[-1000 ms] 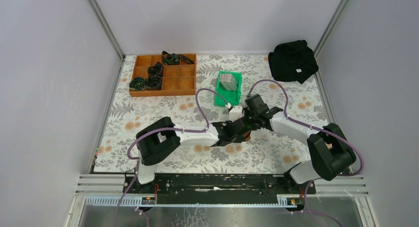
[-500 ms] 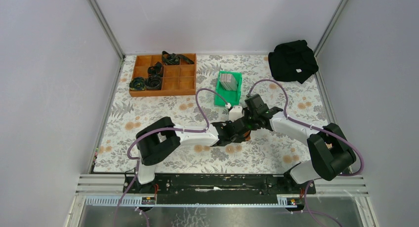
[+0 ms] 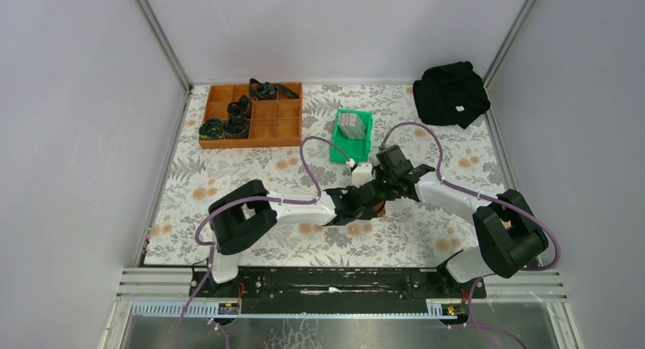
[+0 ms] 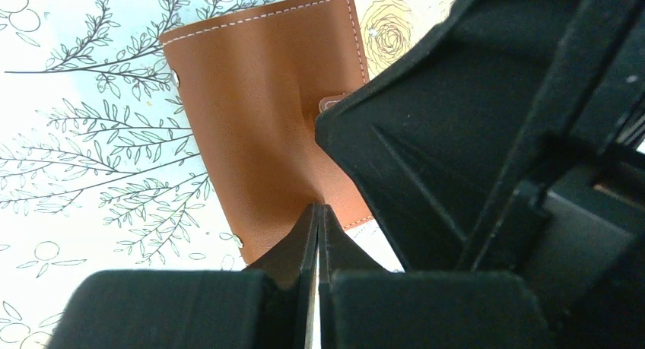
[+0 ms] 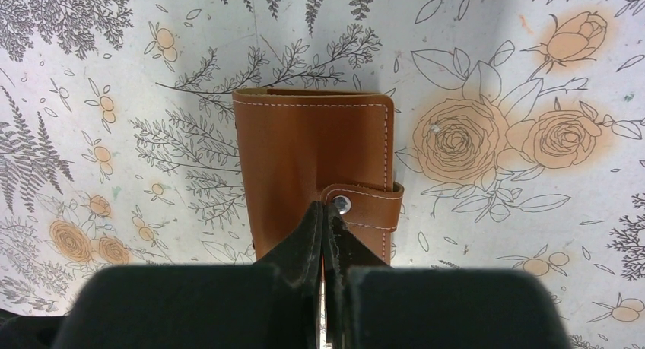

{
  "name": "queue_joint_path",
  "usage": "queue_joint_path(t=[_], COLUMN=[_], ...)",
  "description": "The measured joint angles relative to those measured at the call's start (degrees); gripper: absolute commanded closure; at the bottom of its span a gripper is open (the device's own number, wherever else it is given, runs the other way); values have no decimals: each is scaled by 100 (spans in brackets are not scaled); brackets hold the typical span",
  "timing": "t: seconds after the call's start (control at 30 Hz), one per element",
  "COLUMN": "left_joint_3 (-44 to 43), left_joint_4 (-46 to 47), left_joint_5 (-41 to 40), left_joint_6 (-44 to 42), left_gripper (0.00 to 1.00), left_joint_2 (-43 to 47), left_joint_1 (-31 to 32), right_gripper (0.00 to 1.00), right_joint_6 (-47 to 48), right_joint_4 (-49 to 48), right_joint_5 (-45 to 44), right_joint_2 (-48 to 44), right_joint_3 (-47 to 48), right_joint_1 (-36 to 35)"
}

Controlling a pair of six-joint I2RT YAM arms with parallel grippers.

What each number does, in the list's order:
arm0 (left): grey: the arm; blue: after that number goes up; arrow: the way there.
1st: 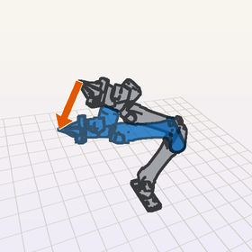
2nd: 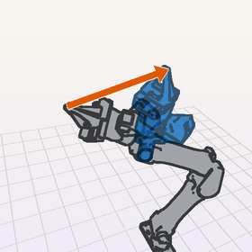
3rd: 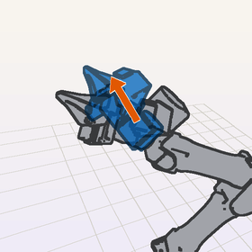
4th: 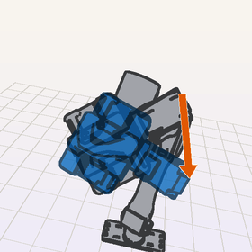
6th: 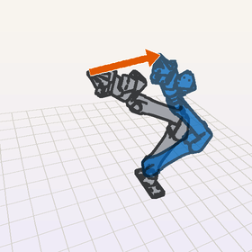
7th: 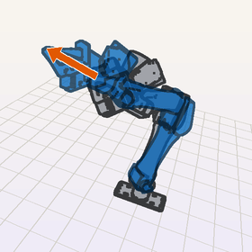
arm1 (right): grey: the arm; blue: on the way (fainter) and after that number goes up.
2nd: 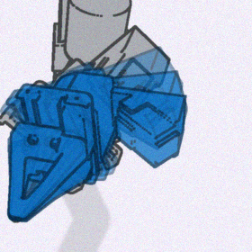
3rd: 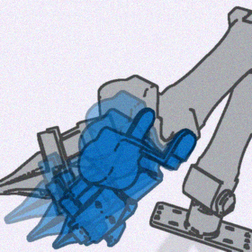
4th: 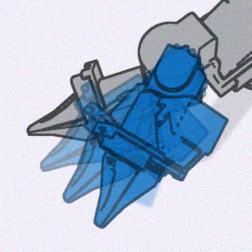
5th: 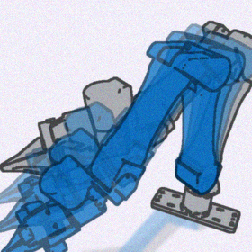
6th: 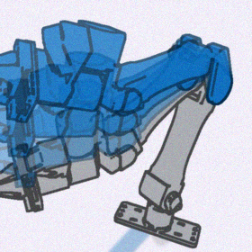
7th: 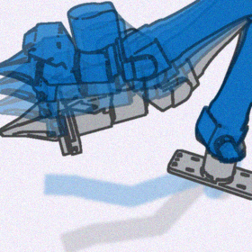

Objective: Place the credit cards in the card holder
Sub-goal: Close the card holder at the center of the board.

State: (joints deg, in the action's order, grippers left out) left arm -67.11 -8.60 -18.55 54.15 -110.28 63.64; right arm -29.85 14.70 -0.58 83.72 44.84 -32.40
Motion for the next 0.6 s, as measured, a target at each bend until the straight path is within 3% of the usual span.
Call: queue_joint_path(t=[0.6], left_joint_3=[522], left_joint_4=[592], left_joint_5=[243], left_joint_6=[350], left_gripper=[100], left_joint_2=[236], left_joint_1=[-109], right_gripper=[100], right_joint_6=[-26], right_joint_4=[-37], right_joint_5=[170], right_joint_2=[-4], right_joint_3=[0], right_joint_1=[-136])
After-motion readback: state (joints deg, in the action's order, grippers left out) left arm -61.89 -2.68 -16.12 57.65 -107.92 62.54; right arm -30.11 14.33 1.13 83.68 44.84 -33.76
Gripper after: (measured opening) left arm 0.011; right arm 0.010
